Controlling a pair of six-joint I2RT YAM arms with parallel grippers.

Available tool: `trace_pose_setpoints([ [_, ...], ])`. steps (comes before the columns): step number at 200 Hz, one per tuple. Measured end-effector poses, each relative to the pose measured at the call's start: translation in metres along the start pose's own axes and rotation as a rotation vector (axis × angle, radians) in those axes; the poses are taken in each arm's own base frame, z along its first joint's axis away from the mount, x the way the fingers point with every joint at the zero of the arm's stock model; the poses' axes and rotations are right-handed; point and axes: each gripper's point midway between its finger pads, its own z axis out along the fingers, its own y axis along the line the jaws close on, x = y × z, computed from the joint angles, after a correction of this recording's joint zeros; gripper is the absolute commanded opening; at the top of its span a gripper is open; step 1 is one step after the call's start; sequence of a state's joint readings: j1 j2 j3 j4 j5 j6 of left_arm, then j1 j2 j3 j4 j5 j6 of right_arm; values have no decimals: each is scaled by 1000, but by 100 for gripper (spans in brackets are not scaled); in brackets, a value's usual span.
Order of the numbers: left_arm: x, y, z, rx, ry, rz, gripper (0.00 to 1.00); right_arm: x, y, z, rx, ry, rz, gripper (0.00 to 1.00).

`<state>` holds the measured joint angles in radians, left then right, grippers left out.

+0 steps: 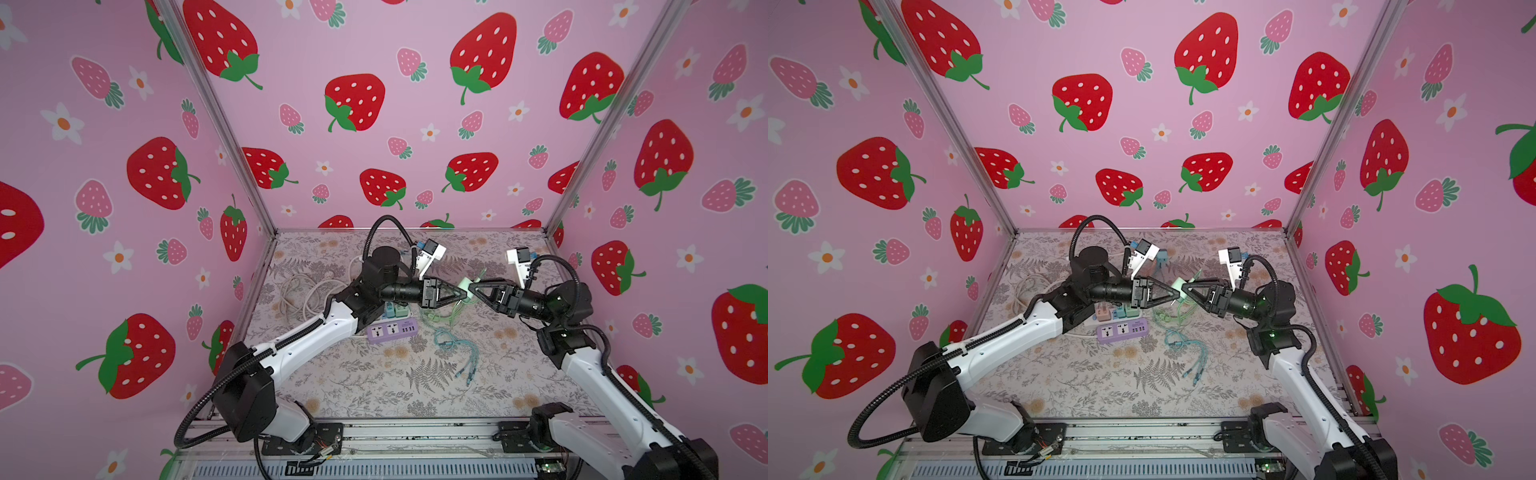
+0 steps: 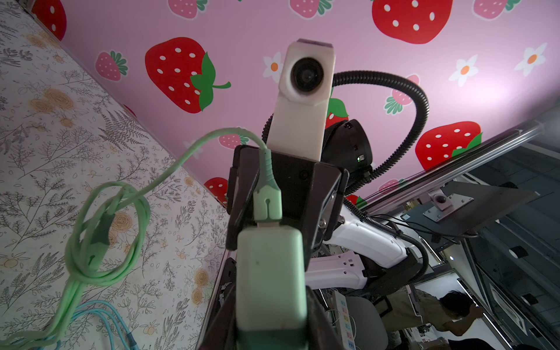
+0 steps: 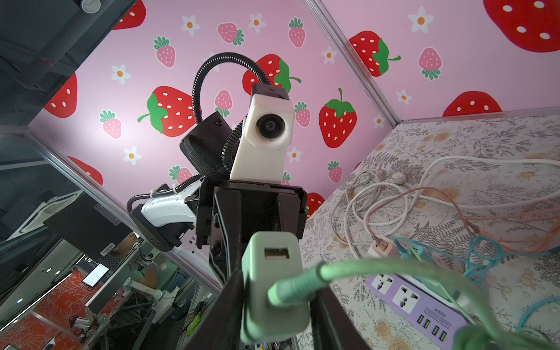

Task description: Insert the plug

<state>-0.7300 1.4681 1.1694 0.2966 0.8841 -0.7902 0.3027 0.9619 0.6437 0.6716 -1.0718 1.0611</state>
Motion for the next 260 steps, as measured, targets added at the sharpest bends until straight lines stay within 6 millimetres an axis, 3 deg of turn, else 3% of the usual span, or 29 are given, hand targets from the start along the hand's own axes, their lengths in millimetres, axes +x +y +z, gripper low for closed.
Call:
trace_pose_setpoints([
  [33, 2, 4, 3, 12, 13, -1, 0, 2, 0, 0, -4, 8, 12, 36],
  [82, 4, 5, 4, 24, 25, 11, 0, 5, -1, -1, -7, 15, 34, 19],
  [90, 3, 5, 4, 22, 24, 11, 4, 5, -1, -1, -7, 16, 35, 17],
  [119, 2, 7, 1, 16, 21, 12, 40, 5, -2, -1, -4, 15, 32, 11],
  [130, 2, 9, -3, 5, 9, 14, 49, 6, -2, 0, -3, 18, 22, 10],
  [163, -7, 20, -31, -74, -66, 1, 59, 5, -9, 1, 44, 33, -10, 3],
  [192, -3, 16, -56, -140, -111, 15, 60, -14, -5, 3, 107, 32, -108, 2],
  [221, 9, 24, -91, -297, -152, 6, 59, -35, 0, 4, 176, 25, -211, 2],
  [260, 35, 46, -145, -558, -212, -27, 59, -48, 0, 4, 274, 39, -274, 2],
])
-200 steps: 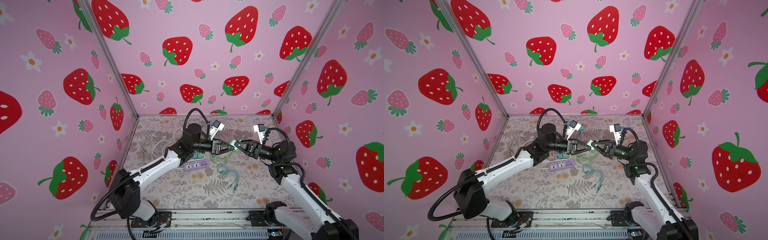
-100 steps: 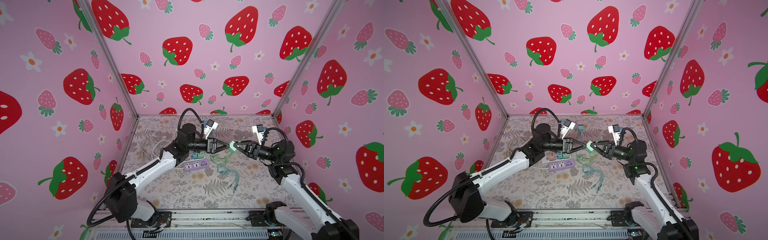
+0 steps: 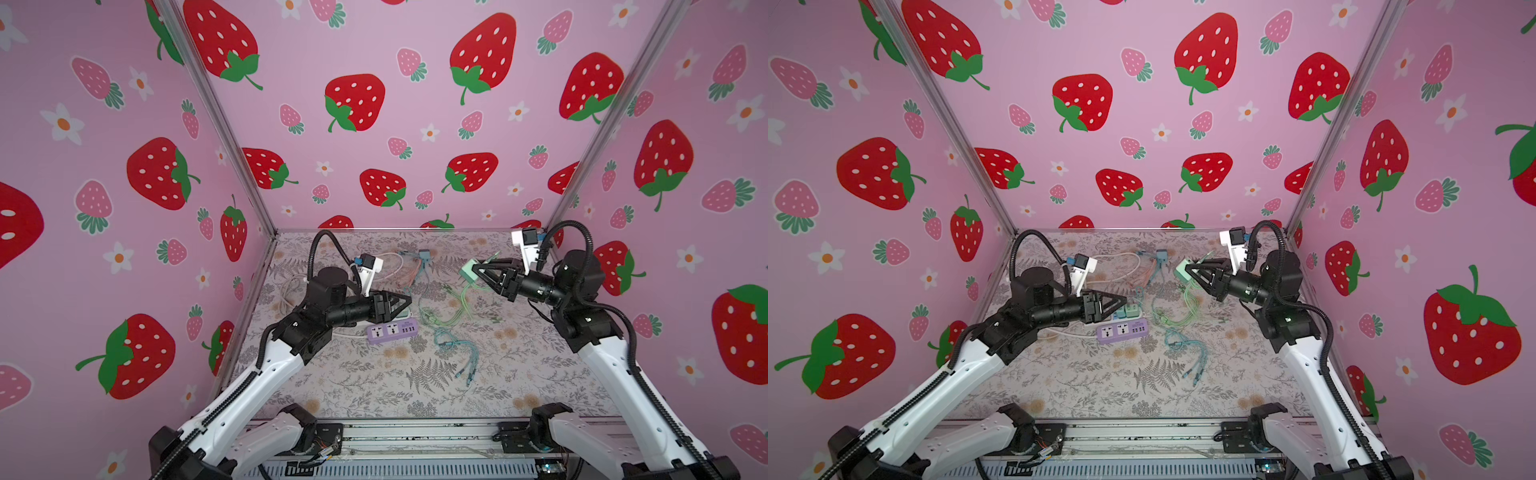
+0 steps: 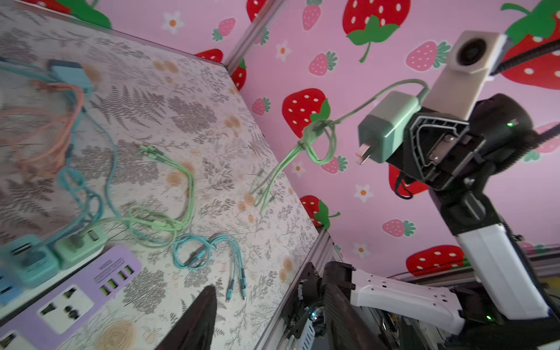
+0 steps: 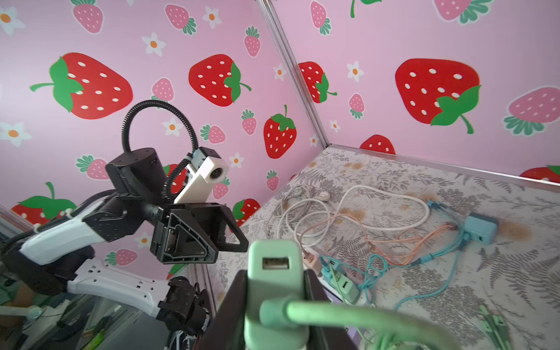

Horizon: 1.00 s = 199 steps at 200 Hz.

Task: Insert the plug
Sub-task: 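Carry the charger toward the white strip with the right gripper while the left withdraws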

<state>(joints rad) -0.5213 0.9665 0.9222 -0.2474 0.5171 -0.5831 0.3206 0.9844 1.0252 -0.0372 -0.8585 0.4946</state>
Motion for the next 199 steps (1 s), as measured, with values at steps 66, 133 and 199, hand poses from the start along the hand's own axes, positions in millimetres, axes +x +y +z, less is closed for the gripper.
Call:
trace_pose_setpoints([
  [66, 37, 84, -50, -384, -37, -113, 59, -12, 21, -4, 82, 34, -88, 1],
  [133, 75, 123, -65, -526, -12, -187, 58, 36, 37, -5, 42, 147, -54, 0],
  [199, 97, 142, -62, -565, 26, -219, 57, 118, 69, 15, -110, 307, -67, 0],
])
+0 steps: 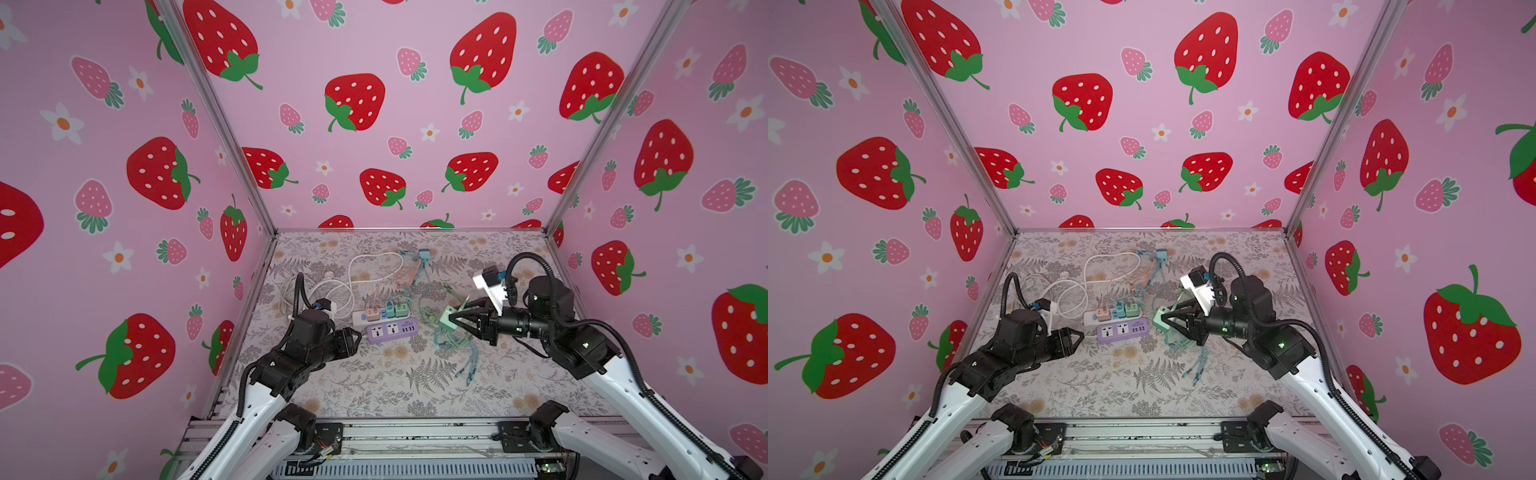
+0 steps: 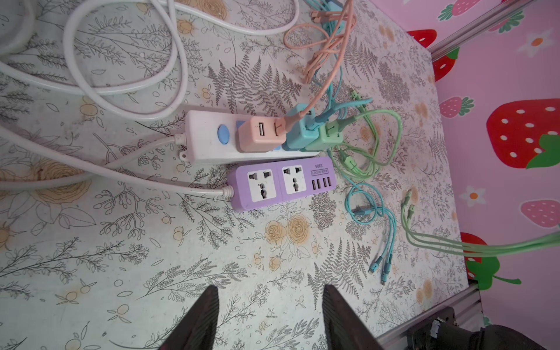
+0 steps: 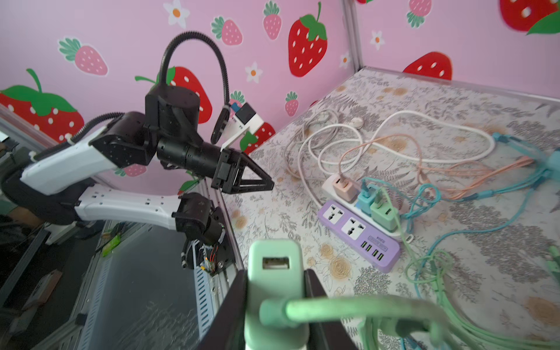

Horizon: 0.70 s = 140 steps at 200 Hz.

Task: Insert the plug
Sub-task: 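Carry the charger toward the white strip with the right gripper while the left withdraws, then lower the light-green charger toward the purple strip socket with the right gripper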

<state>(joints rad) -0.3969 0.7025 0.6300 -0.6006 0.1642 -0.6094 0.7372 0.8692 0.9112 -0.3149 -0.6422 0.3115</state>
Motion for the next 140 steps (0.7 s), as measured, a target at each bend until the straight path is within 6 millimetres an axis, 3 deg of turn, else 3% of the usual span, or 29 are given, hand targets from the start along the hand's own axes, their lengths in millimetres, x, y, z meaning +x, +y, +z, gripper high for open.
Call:
trace_pose_setpoints([
  [56, 4, 4, 8, -6, 9, -18, 56, 42, 24, 59, -97, 118, -146, 0],
  [85, 8, 8, 14, -12, 17, -26, 55, 61, 12, 87, -85, 147, -199, 0],
  [140, 15, 16, 25, -23, 30, -38, 54, 75, -18, 125, -36, 170, -283, 0],
])
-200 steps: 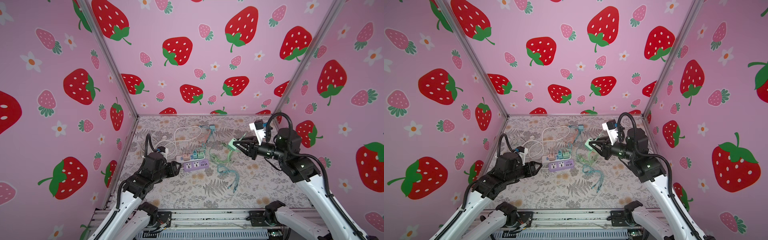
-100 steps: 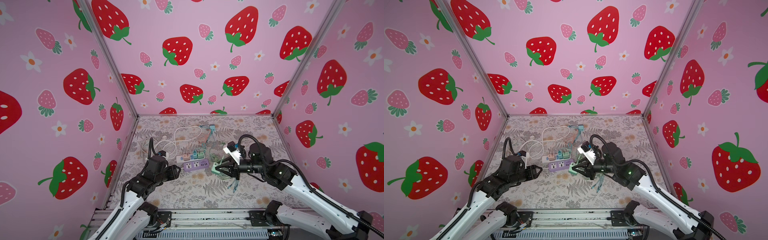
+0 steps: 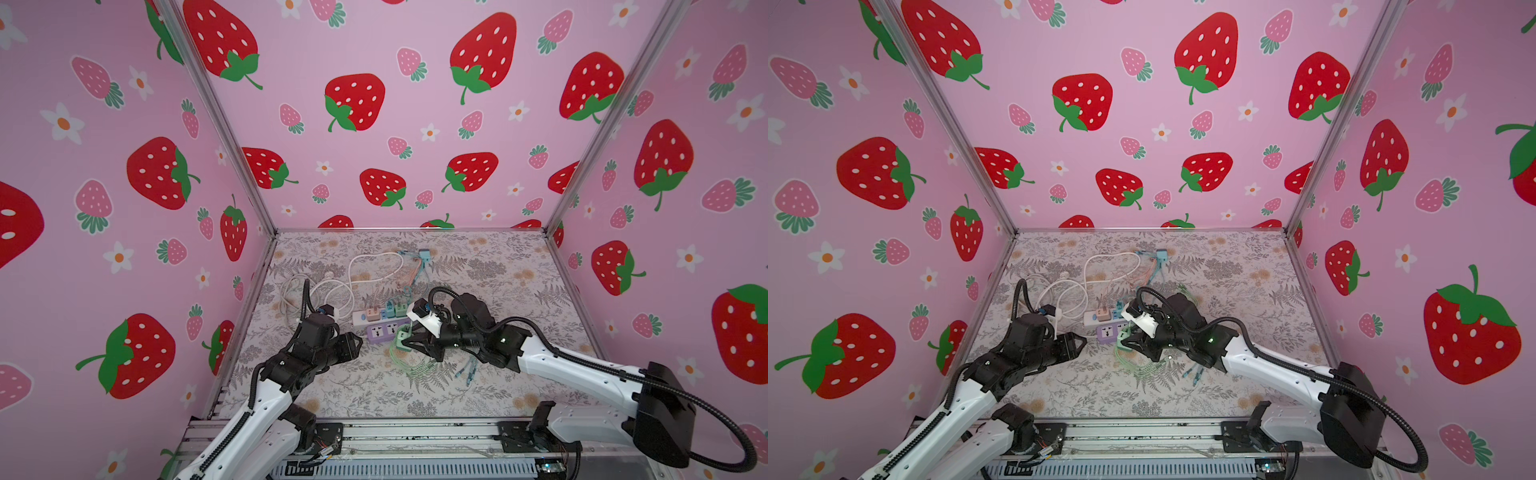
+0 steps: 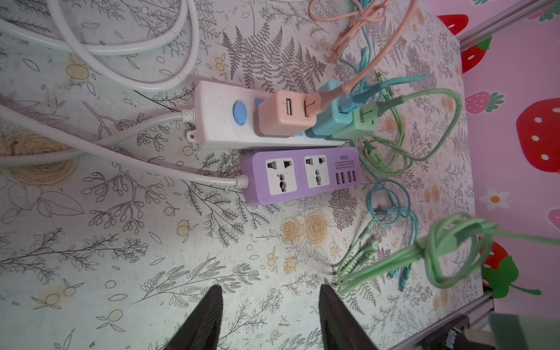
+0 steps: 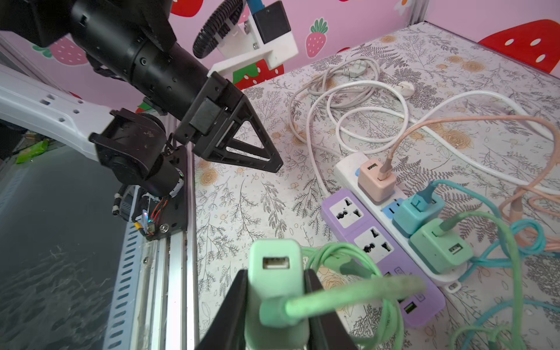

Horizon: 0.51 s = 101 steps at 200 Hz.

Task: Insert the plug
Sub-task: 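Lower the light-green charger toward the purple strip socket with the right gripper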

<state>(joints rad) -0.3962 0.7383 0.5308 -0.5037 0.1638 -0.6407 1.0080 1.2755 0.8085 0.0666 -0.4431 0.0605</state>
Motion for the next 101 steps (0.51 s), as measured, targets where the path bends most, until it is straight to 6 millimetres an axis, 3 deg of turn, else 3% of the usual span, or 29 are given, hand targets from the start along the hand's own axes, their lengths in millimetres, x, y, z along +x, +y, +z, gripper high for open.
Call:
trace_pose_setpoints([
  [48, -4, -1, 0, 5, -22, 3, 54, -5, 4, 25, -71, 49, -47, 0],
  [101, -9, 30, -21, -152, -81, -45, 57, -54, 34, 56, -214, 62, -157, 0],
])
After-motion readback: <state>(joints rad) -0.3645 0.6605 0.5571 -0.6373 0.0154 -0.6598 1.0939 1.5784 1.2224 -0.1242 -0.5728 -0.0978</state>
